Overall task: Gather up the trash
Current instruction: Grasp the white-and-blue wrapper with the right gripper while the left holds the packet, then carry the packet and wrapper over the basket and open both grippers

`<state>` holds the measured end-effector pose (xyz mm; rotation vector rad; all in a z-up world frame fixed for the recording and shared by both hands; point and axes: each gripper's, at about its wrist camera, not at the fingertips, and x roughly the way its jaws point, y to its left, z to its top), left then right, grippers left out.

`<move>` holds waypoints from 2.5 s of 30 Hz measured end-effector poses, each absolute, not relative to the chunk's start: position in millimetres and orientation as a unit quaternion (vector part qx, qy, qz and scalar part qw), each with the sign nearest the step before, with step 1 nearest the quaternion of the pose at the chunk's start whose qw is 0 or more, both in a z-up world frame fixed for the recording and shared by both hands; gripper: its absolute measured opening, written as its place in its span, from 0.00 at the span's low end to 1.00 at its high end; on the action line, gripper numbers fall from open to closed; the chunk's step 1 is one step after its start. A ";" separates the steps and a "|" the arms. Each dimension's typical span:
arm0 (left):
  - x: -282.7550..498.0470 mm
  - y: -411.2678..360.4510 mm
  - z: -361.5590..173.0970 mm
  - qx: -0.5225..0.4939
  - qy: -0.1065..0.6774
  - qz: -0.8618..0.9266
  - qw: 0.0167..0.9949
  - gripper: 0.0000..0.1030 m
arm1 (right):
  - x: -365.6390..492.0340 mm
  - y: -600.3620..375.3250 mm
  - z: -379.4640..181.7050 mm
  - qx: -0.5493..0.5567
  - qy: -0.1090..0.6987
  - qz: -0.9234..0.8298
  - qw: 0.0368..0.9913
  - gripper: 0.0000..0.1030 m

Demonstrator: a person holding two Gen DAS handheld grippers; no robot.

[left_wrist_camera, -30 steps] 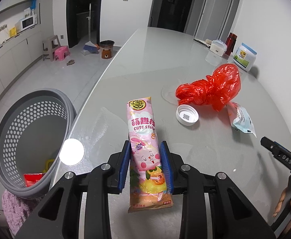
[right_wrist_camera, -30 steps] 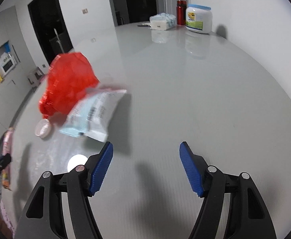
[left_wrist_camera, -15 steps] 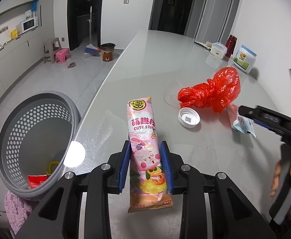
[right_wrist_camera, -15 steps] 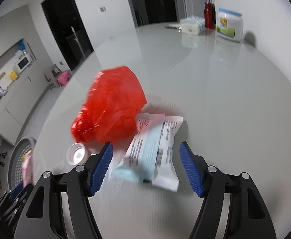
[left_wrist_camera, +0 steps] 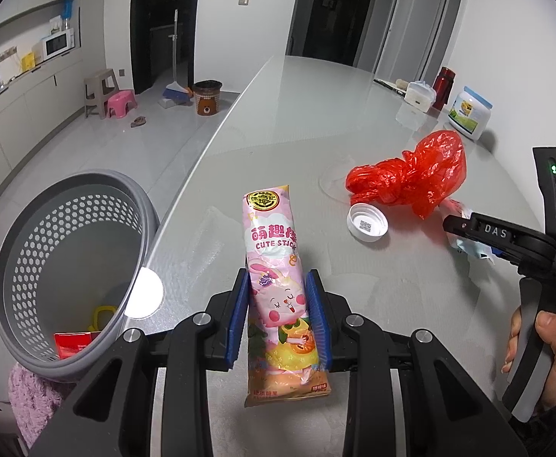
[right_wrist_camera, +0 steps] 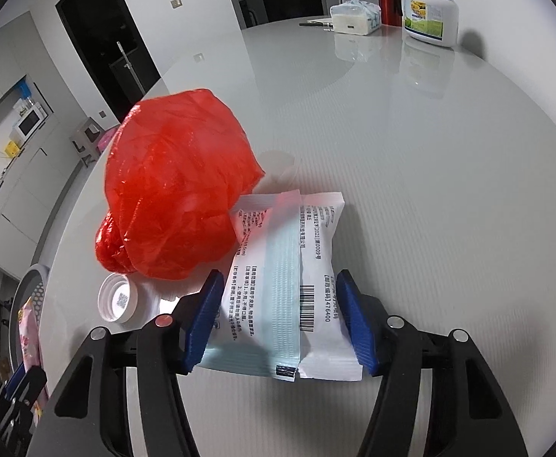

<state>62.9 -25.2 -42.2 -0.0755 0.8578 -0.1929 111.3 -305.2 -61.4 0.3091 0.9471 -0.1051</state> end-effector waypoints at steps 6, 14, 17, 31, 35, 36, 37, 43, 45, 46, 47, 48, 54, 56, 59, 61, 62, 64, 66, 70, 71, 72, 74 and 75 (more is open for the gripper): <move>60.5 -22.9 -41.6 -0.036 0.415 -0.094 0.904 0.30 | 87.5 -307.2 -57.8 0.157 0.442 -0.046 0.882 0.52; 53.3 -20.5 -38.2 -0.037 0.409 -0.096 0.907 0.30 | 54.3 -310.7 -46.5 0.159 0.423 -0.049 0.891 0.52; 50.2 -19.6 -37.0 -0.037 0.407 -0.098 0.907 0.30 | 42.7 -313.8 -44.1 0.162 0.417 -0.053 0.893 0.52; 30.8 5.9 -31.8 -0.030 0.393 -0.083 0.915 0.30 | -9.0 -285.2 -15.4 0.146 0.383 -0.019 0.912 0.52; 31.6 31.2 -32.1 -0.031 0.391 -0.062 0.918 0.30 | -1.3 -239.3 -7.4 0.122 0.382 0.042 0.915 0.52; 32.5 38.2 -32.5 -0.033 0.391 -0.056 0.918 0.30 | 1.4 -228.0 -7.0 0.117 0.382 0.054 0.915 0.52; 33.4 45.5 -33.1 -0.034 0.391 -0.050 0.919 0.30 | 6.2 -214.2 -6.3 0.111 0.383 0.072 0.914 0.52; 40.8 106.5 -42.1 -0.046 0.394 -0.001 0.918 0.30 | 45.0 -132.3 -10.8 0.082 0.398 0.169 0.898 0.52; 45.6 123.6 -45.0 -0.048 0.396 0.009 0.917 0.30 | 59.4 -106.1 -14.6 0.070 0.404 0.192 0.892 0.52; 47.4 130.3 -46.0 -0.050 0.396 0.013 0.917 0.30 | 66.8 -93.6 -16.7 0.064 0.407 0.202 0.888 0.52; 49.9 138.3 -47.1 -0.051 0.396 0.018 0.917 0.30 | 71.5 -84.7 -18.0 0.060 0.410 0.209 0.886 0.52; 52.3 145.5 -48.6 -0.052 0.396 0.021 0.917 0.30 | 81.2 -70.6 -21.2 0.054 0.415 0.220 0.881 0.52; 68.3 183.7 -59.4 -0.070 0.410 0.031 0.909 0.31 | 123.7 -11.4 -34.8 0.031 0.447 0.260 0.855 0.52; 72.9 191.8 -62.1 -0.069 0.410 0.034 0.909 0.32 | 131.9 2.9 -39.4 0.025 0.454 0.264 0.851 0.52; 77.6 201.0 -69.1 -0.073 0.414 0.035 0.907 0.34 | 143.4 18.5 -45.7 0.022 0.463 0.271 0.844 0.52; 79.1 203.1 -72.2 -0.075 0.417 0.034 0.905 0.34 | 145.3 26.1 -49.4 0.017 0.466 0.273 0.841 0.52; 79.9 204.5 -73.8 -0.075 0.417 0.034 0.905 0.34 | 146.8 27.4 -49.8 0.016 0.466 0.274 0.841 0.52; 80.5 205.1 -76.5 -0.072 0.416 0.034 0.906 0.38 | 146.2 26.3 -51.7 0.012 0.465 0.275 0.841 0.53; 80.2 204.2 -78.3 -0.073 0.415 0.038 0.906 0.53 | 144.9 24.3 -51.3 0.011 0.461 0.274 0.844 0.55; 75.8 208.5 -81.4 -0.079 0.413 0.045 0.906 0.61 | 144.1 19.9 -49.2 0.018 0.454 0.269 0.850 0.59; 74.5 208.3 -82.6 -0.079 0.414 0.046 0.906 0.62 | 143.3 18.5 -48.4 0.020 0.452 0.267 0.851 0.59; 73.5 208.3 -83.5 -0.079 0.415 0.048 0.905 0.64 | 143.3 17.0 -48.4 0.022 0.451 0.267 0.851 0.59; 69.8 208.4 -85.2 -0.080 0.413 0.054 0.906 0.68 | 138.2 11.9 -47.5 0.027 0.448 0.266 0.853 0.59; 67.2 211.6 -86.3 -0.080 0.412 0.056 0.906 0.70 | 136.3 6.4 -48.3 0.029 0.447 0.265 0.854 0.61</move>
